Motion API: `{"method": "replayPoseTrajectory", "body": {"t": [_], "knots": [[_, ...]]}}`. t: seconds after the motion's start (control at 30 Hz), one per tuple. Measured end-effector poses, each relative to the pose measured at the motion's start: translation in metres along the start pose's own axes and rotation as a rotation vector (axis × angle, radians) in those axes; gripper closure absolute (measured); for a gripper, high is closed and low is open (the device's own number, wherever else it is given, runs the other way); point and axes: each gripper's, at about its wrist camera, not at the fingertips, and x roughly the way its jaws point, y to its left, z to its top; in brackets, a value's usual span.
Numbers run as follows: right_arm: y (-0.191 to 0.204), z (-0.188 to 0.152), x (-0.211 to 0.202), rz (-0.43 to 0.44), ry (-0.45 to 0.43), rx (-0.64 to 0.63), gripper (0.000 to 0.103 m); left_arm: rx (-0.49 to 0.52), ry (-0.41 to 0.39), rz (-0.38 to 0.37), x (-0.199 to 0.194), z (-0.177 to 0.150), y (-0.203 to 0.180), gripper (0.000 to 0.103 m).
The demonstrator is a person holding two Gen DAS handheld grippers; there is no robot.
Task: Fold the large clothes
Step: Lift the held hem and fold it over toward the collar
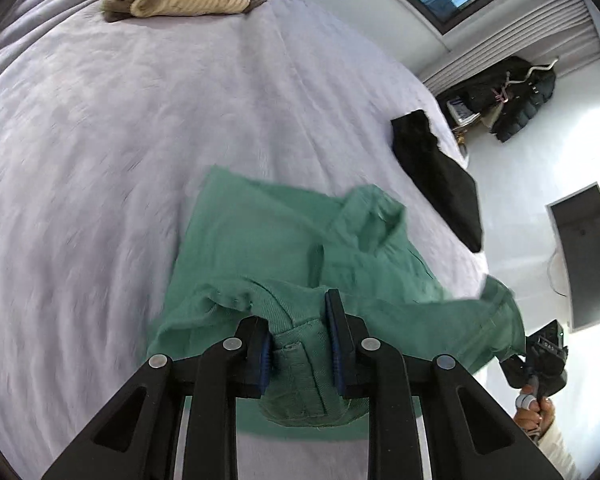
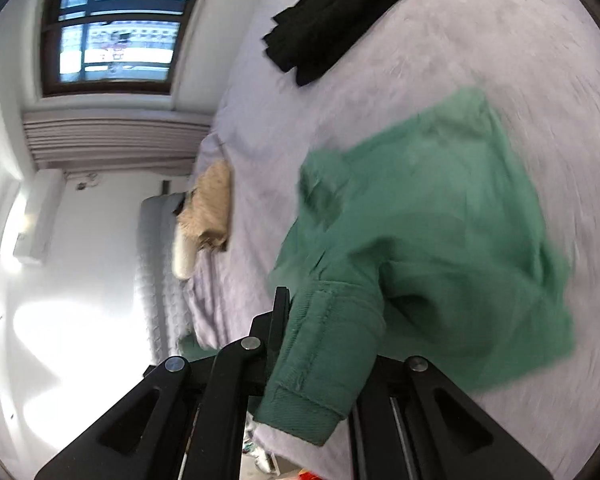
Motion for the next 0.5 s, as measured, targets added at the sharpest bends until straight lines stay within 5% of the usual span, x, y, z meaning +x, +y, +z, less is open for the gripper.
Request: {"method": "replayPoseTrajectory", "body": {"t": [0.3,0.37,0.43,0.47,0.5], "knots": [[-0.048,0.054,0.064,-0.15,-0.023,0.096,0.092,0.075,0.107,0.172,0.106,0.04,0.013,0.075],[-0.056,0.058,0.068,-0.161,-0.026,0.132,0.092,0.074,0.112,0.212,0.109,0.042,0.016,0.057],[-0.058,0.061,0.067,-0.159,-0.026,0.139,0.082,0.09,0.036,0.276,0.096,0.044,0.017,0.013],[-0.057,0.061,0.064,-0.159,-0.033,0.129,0.078,0.102,0.004,0.293,0.09,0.043,0.015,0.009],[-0.055,0.061,0.06,-0.159,-0.049,0.109,0.061,0.119,-0.027,0.302,0.083,0.045,0.014,0.009]]}}
